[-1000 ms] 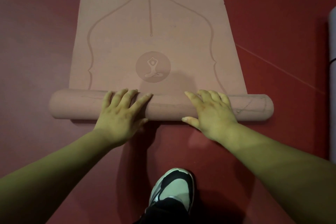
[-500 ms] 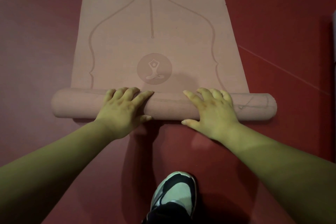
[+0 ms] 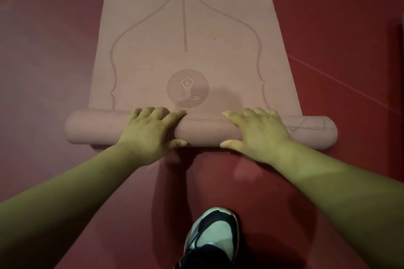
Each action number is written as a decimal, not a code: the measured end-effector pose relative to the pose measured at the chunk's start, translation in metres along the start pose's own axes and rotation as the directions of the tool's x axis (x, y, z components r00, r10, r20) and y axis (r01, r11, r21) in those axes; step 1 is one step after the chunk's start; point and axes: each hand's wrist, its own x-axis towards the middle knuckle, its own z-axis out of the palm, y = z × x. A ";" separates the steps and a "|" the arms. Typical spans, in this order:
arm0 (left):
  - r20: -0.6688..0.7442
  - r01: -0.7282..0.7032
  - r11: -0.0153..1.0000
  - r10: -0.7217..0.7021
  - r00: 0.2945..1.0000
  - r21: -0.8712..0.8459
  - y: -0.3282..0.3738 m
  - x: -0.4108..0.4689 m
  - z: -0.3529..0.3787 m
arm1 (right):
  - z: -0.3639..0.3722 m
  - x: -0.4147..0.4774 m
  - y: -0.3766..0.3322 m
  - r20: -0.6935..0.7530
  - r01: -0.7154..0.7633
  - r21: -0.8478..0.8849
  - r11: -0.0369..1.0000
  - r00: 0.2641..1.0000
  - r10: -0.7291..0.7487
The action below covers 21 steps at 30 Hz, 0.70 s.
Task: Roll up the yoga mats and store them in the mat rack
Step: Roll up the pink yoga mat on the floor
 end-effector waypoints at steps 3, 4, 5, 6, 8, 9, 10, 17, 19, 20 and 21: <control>-0.001 -0.032 0.999 0.032 0.999 -0.013 0.007 -0.012 0.000 | 0.003 -0.015 -0.001 0.062 0.000 0.019 1.000 0.998 -0.001; 0.002 -0.039 0.999 0.039 0.999 -0.013 0.011 -0.017 0.001 | 0.005 -0.022 -0.001 0.084 -0.002 0.033 0.999 0.996 -0.001; 0.014 -0.043 0.999 0.043 0.999 -0.010 0.016 -0.022 0.001 | 0.007 -0.029 0.000 0.103 -0.003 0.046 0.999 0.995 -0.001; 0.034 -0.046 0.999 0.047 0.998 -0.007 0.021 -0.027 0.002 | 0.009 -0.036 0.001 0.117 -0.003 0.056 0.998 0.993 -0.003; 0.065 -0.056 0.998 0.057 0.996 -0.018 0.031 -0.036 0.003 | 0.012 -0.048 0.004 0.142 -0.008 0.075 0.997 0.990 -0.003; 0.077 -0.059 0.998 0.061 0.995 -0.029 0.036 -0.041 0.003 | 0.013 -0.053 0.005 0.161 -0.012 0.091 0.996 0.987 -0.003; 0.090 -0.060 0.997 0.063 0.994 -0.038 0.040 -0.045 0.003 | 0.014 -0.059 0.006 0.188 -0.015 0.108 0.994 0.982 -0.006; 0.230 -0.083 0.995 0.095 0.969 -0.061 0.067 -0.067 0.000 | 0.018 -0.090 0.012 0.369 -0.046 0.194 0.980 0.929 -0.029; 0.281 -0.095 0.994 0.109 0.953 -0.063 0.074 -0.076 0.002 | 0.023 -0.101 0.014 0.408 -0.054 0.219 0.974 0.912 -0.041; 0.286 -0.100 0.993 0.115 0.951 -0.066 0.077 -0.080 0.003 | 0.026 -0.107 0.015 0.416 -0.055 0.232 0.971 0.908 -0.048; 0.279 -0.099 0.993 0.114 0.954 -0.066 0.079 -0.084 0.004 | 0.029 -0.110 0.015 0.416 -0.053 0.235 0.971 0.908 -0.051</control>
